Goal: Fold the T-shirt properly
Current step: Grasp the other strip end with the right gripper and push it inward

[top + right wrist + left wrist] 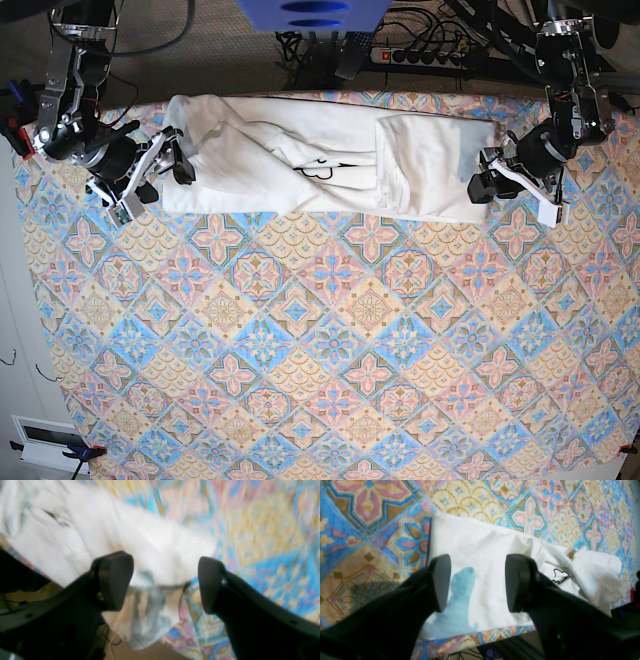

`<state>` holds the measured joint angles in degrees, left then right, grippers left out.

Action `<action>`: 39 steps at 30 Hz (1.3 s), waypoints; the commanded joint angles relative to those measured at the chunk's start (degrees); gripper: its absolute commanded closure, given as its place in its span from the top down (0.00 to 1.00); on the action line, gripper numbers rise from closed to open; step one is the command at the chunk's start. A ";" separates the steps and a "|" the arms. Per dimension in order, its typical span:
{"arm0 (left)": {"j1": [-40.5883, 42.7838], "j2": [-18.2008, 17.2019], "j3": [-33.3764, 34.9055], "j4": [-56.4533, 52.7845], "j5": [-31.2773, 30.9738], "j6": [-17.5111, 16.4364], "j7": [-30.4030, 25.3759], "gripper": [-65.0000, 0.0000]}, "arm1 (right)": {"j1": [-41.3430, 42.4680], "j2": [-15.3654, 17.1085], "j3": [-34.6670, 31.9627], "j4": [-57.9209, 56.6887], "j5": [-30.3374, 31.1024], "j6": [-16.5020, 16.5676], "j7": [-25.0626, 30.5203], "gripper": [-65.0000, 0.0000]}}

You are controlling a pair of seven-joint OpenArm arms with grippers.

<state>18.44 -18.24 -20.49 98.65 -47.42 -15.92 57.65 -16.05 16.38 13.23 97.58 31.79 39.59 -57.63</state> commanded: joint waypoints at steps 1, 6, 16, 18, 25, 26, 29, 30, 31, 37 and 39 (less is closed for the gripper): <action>-0.28 -0.88 -0.48 0.82 -0.89 -0.30 -0.90 0.52 | 0.98 0.89 0.44 -0.48 1.66 0.41 1.76 0.65; -0.28 -0.88 -0.48 0.82 -0.89 -0.30 -0.90 0.52 | 2.74 0.72 0.44 -6.46 1.57 0.41 2.02 0.65; -0.28 -0.79 -0.21 0.82 -0.89 -0.30 -0.90 0.52 | 4.58 0.63 0.35 -16.66 1.57 0.41 4.57 0.65; -0.28 -0.79 -0.21 0.82 -0.89 -0.30 -0.90 0.52 | 4.58 0.63 0.35 -18.77 1.57 0.41 4.57 0.65; -0.28 -0.79 -0.30 0.82 -0.89 -0.30 -0.90 0.52 | 4.32 0.63 -0.18 -22.99 1.57 0.41 6.24 0.65; -0.37 -0.79 -0.30 0.82 -0.89 -0.30 -0.90 0.52 | 4.14 0.63 -0.18 -23.43 1.57 0.41 6.24 0.65; -0.55 -0.79 -0.30 0.82 -0.89 -0.30 -0.90 0.52 | 3.35 0.63 -1.59 -23.43 1.84 0.41 5.89 0.65; -0.55 -0.79 -0.30 0.82 -0.89 -0.30 -0.90 0.52 | 2.74 0.63 -2.55 -22.99 1.84 0.41 5.89 0.65; -0.55 -0.79 -0.30 0.82 -0.89 -0.30 -0.90 0.52 | 2.03 0.63 -3.34 -22.81 1.84 0.41 5.89 0.65; -0.63 -0.79 -0.48 0.82 -0.89 -0.30 -0.90 0.52 | 0.10 -1.66 -4.14 -22.37 1.92 0.41 5.89 0.65; -0.63 -0.79 -0.48 0.82 -0.98 -0.30 -0.90 0.52 | 0.01 -1.92 -4.31 -22.28 1.92 0.41 5.89 0.64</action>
<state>18.11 -18.26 -20.51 98.63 -47.62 -15.94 57.63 -15.27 14.79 9.58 75.44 34.98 39.70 -47.97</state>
